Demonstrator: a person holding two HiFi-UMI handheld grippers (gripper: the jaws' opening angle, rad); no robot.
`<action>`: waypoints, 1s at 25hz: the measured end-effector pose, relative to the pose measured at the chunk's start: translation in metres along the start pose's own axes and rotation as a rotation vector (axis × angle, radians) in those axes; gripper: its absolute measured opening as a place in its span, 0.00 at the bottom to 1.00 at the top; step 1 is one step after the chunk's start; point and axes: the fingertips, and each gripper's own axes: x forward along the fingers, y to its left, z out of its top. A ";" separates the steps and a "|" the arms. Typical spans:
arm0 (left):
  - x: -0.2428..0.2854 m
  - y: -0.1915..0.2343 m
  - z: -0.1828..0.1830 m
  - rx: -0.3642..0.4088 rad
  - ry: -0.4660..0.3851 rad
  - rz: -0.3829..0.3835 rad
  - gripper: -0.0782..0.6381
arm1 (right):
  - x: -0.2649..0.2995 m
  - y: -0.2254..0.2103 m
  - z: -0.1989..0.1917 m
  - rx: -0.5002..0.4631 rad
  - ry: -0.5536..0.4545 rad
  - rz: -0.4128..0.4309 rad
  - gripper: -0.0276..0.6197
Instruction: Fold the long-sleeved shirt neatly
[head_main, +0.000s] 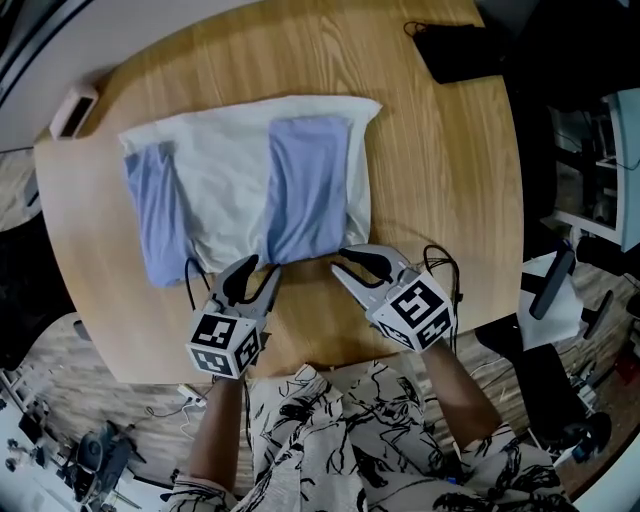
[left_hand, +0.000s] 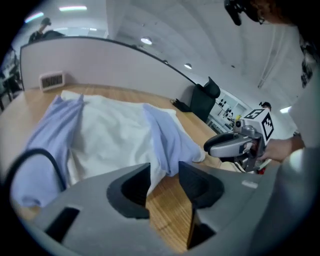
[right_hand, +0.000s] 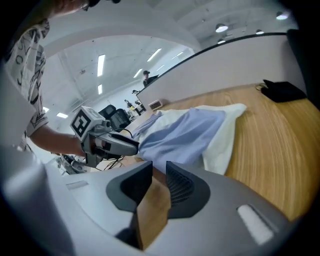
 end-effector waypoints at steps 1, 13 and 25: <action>-0.007 -0.002 0.010 0.051 -0.038 0.033 0.36 | 0.006 0.005 0.005 -0.047 0.007 0.000 0.19; 0.017 -0.007 -0.009 0.154 0.039 0.004 0.28 | 0.030 -0.007 -0.015 -0.218 0.119 -0.107 0.19; 0.010 -0.024 0.005 0.218 -0.103 -0.059 0.26 | 0.018 -0.001 -0.001 -0.155 0.014 -0.255 0.20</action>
